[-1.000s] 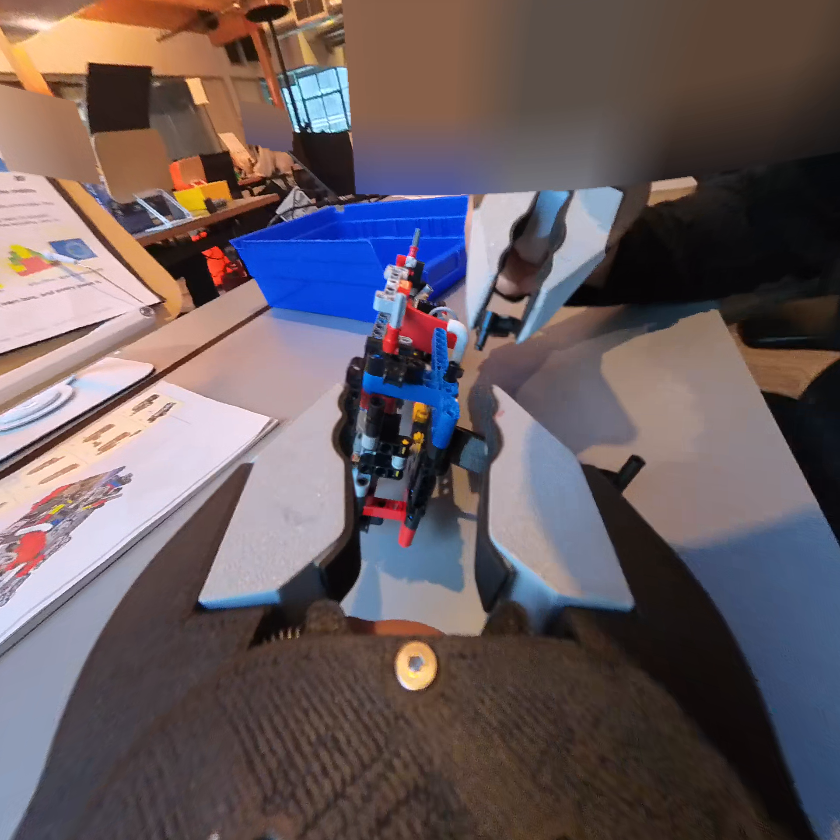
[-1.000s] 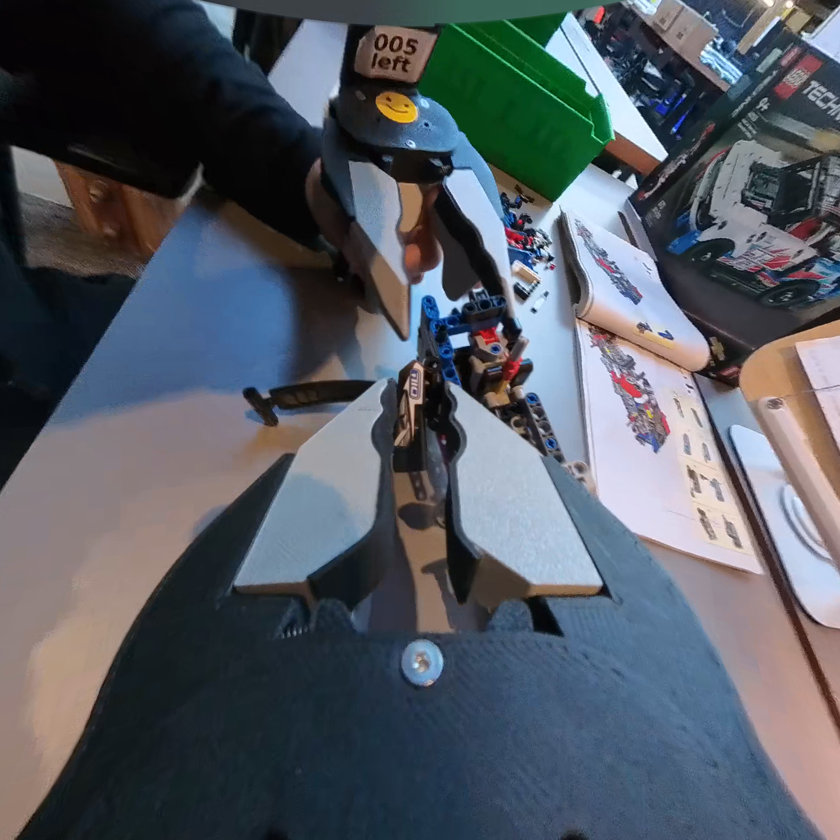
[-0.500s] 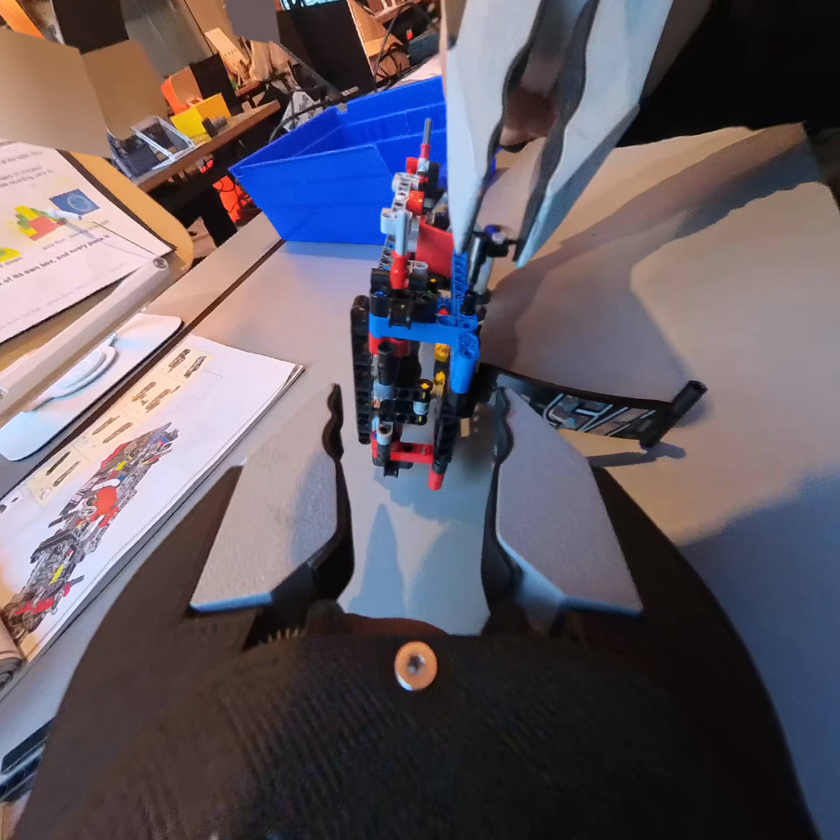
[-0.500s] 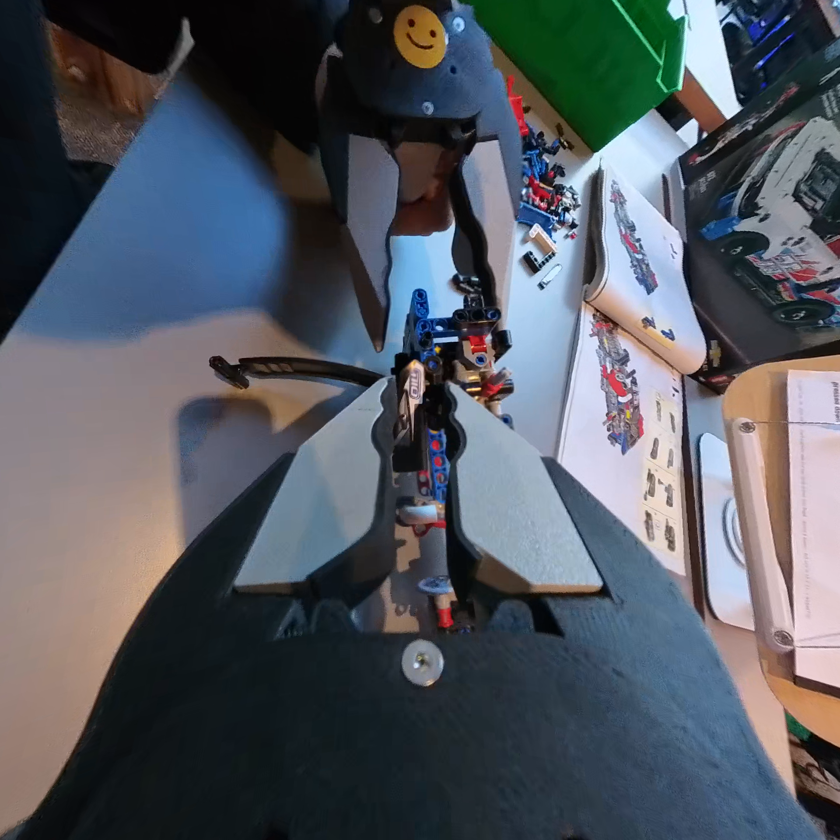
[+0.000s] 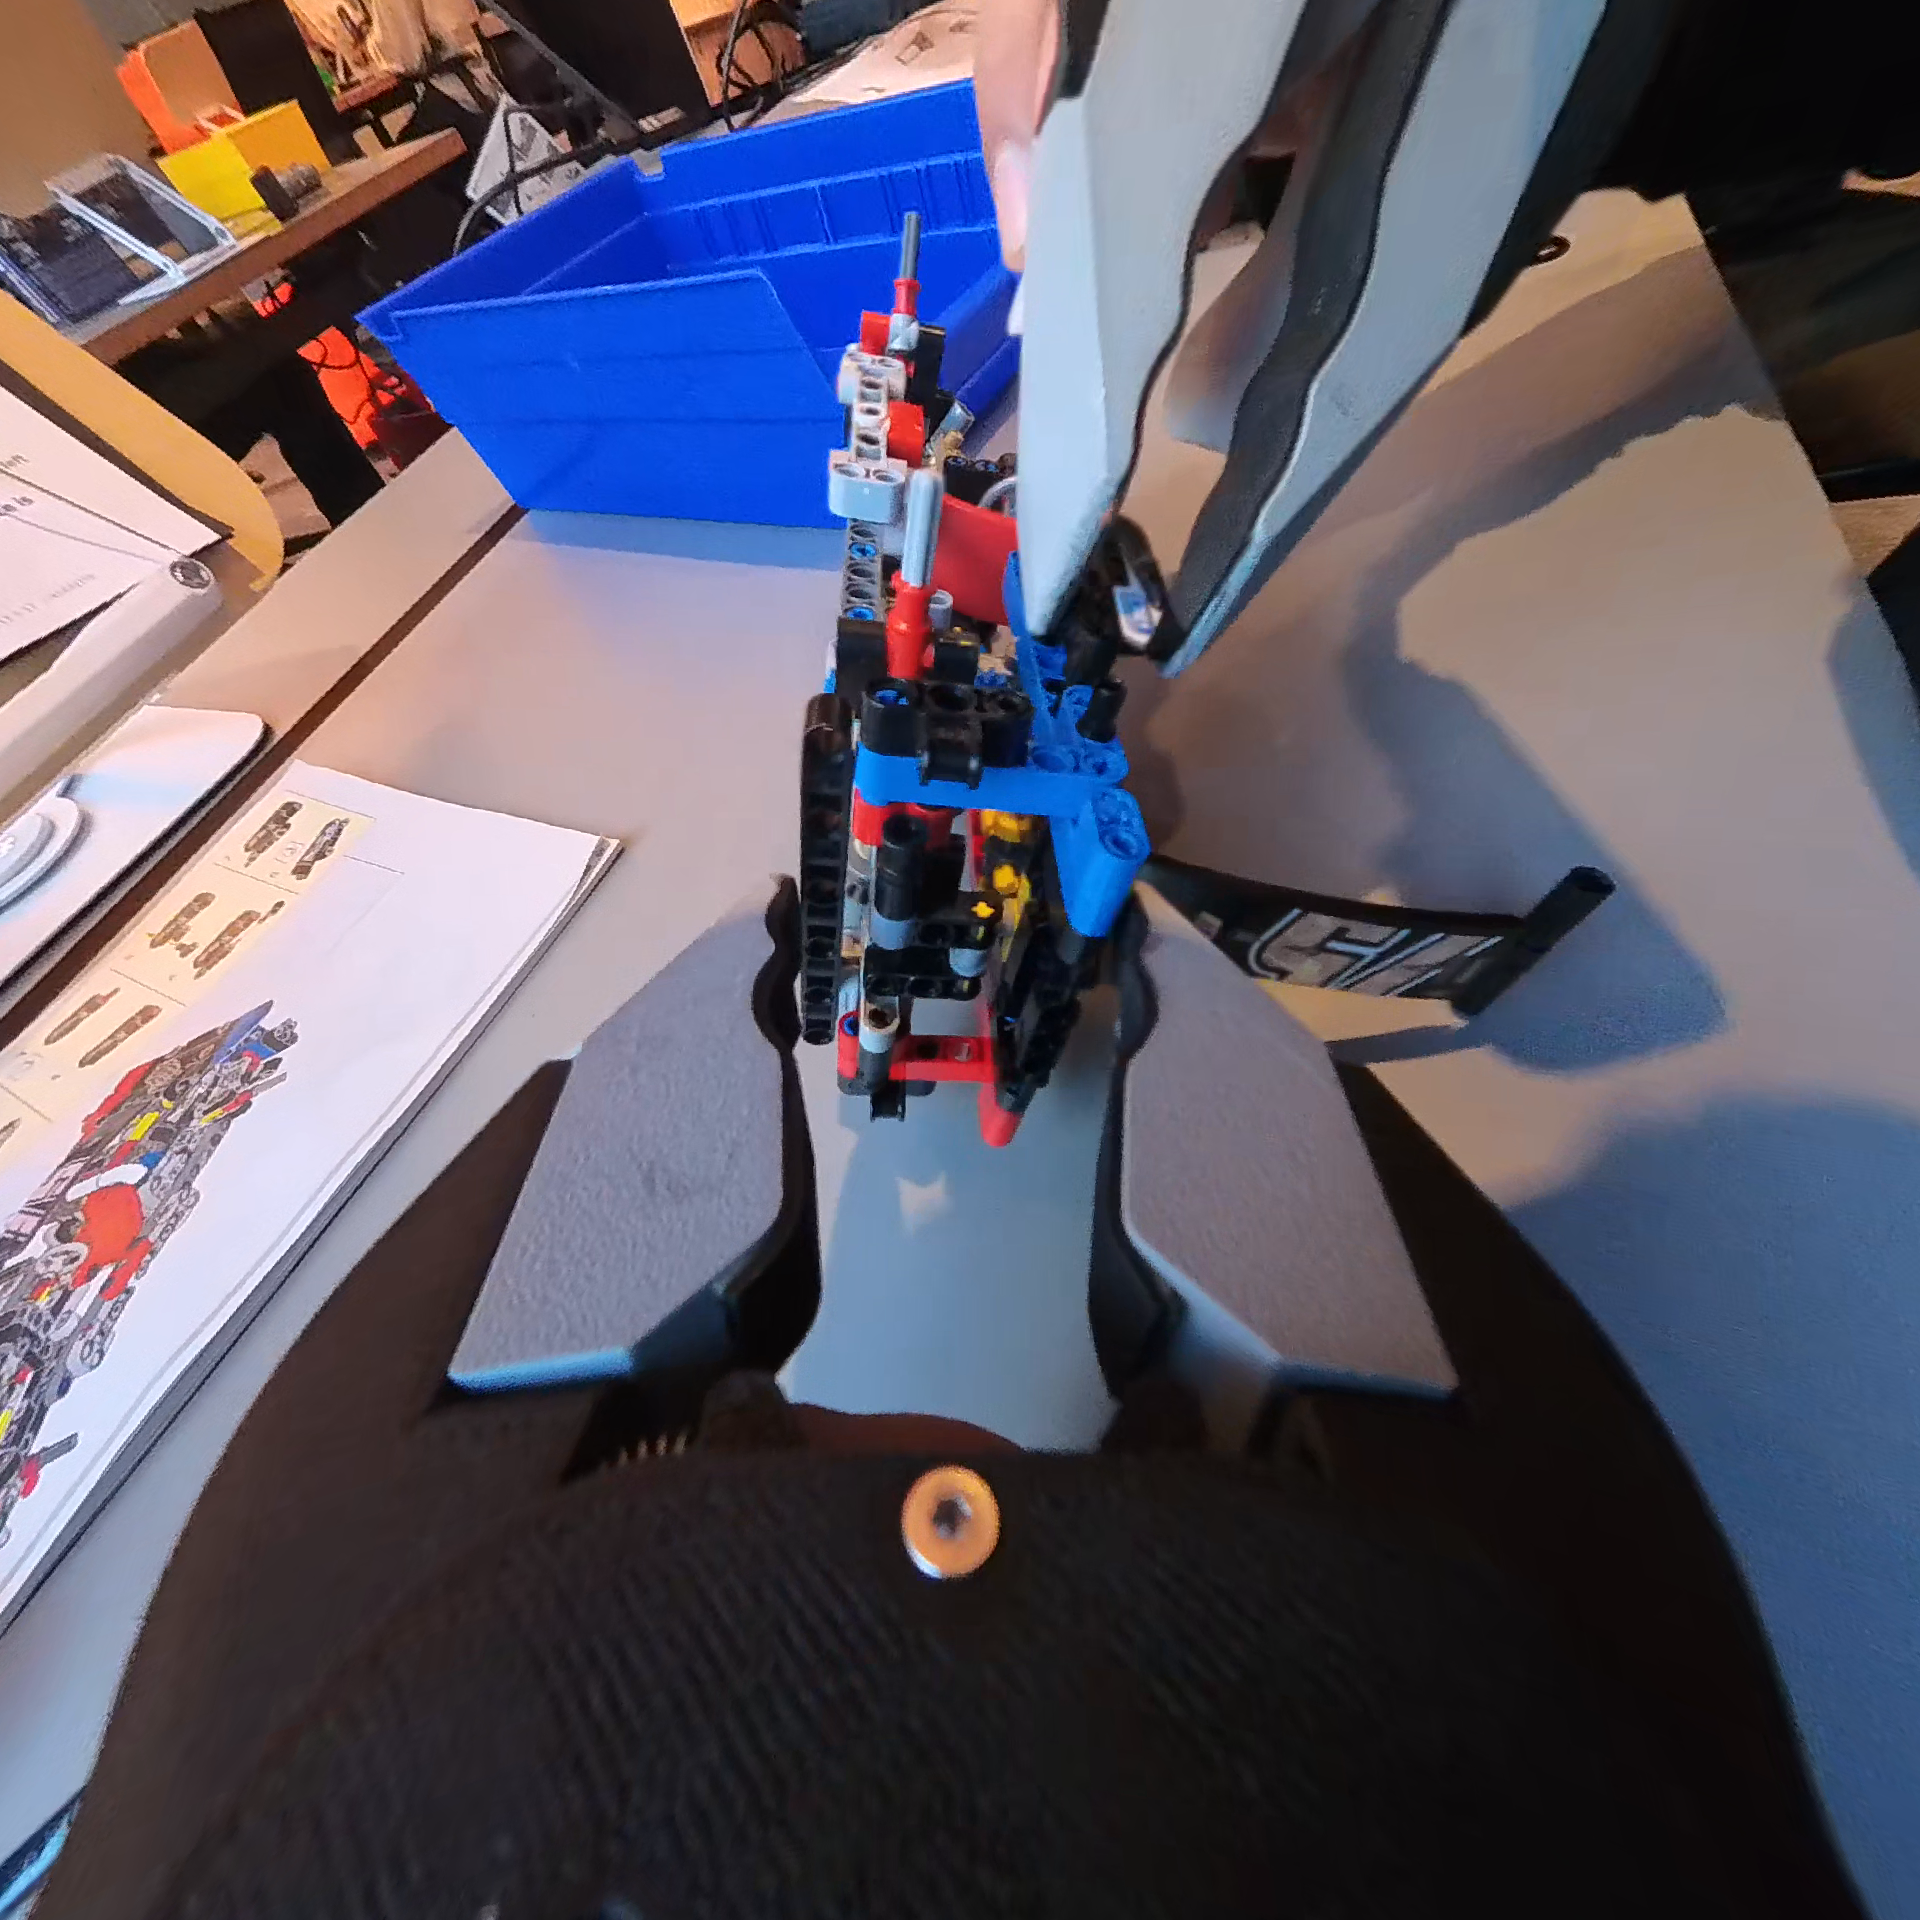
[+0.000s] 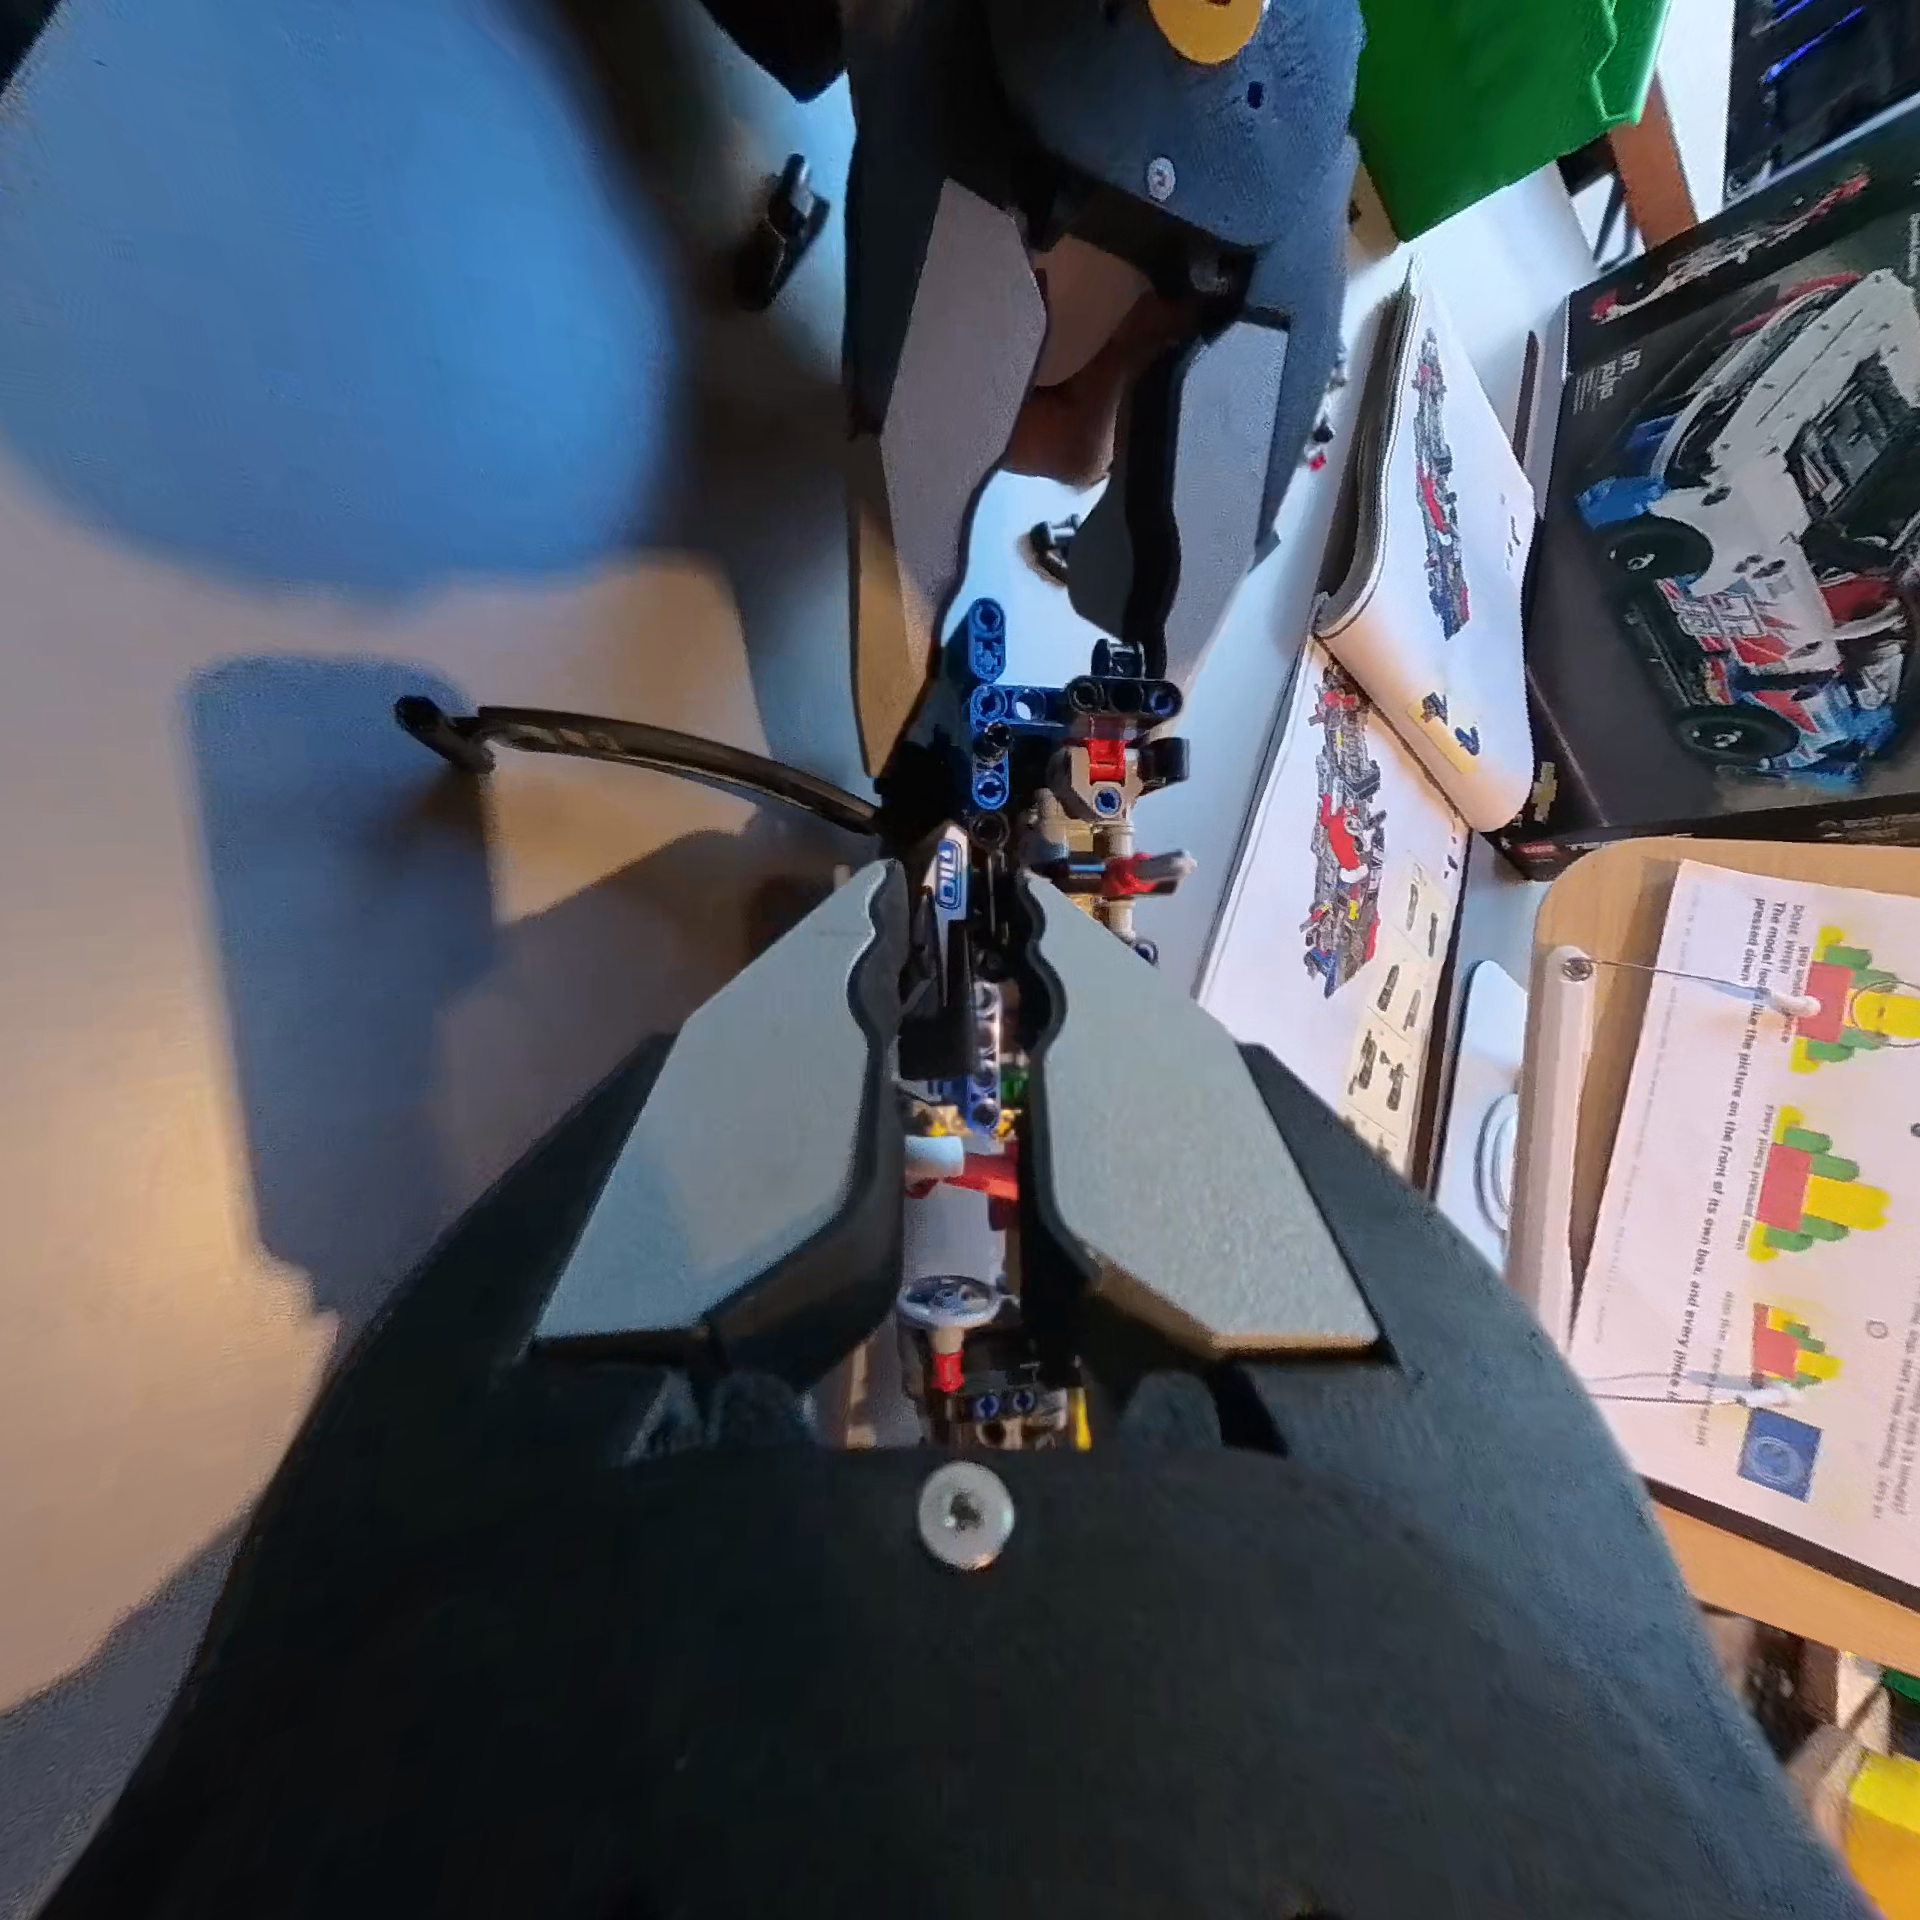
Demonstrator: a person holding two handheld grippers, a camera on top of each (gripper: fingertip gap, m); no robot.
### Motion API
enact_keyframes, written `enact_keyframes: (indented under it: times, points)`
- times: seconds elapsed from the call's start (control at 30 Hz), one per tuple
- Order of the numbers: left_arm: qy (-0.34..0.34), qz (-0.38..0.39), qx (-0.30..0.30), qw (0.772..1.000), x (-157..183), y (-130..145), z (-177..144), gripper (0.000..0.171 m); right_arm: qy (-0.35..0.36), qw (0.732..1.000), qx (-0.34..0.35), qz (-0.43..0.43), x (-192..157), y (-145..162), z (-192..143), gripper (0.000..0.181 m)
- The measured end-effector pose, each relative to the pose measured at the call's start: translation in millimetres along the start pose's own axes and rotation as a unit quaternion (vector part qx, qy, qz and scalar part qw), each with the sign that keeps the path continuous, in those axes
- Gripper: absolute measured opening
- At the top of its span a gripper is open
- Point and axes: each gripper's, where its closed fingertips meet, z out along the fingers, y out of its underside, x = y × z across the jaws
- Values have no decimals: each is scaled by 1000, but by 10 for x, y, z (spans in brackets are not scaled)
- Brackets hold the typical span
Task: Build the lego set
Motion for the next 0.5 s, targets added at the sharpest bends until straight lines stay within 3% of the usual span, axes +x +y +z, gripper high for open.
enact_keyframes:
  times: [0.5]
  points:
    - [-3,-5,3,1000,-63,-8,73,56,-3,997,-76,-16,25,83,7,16]
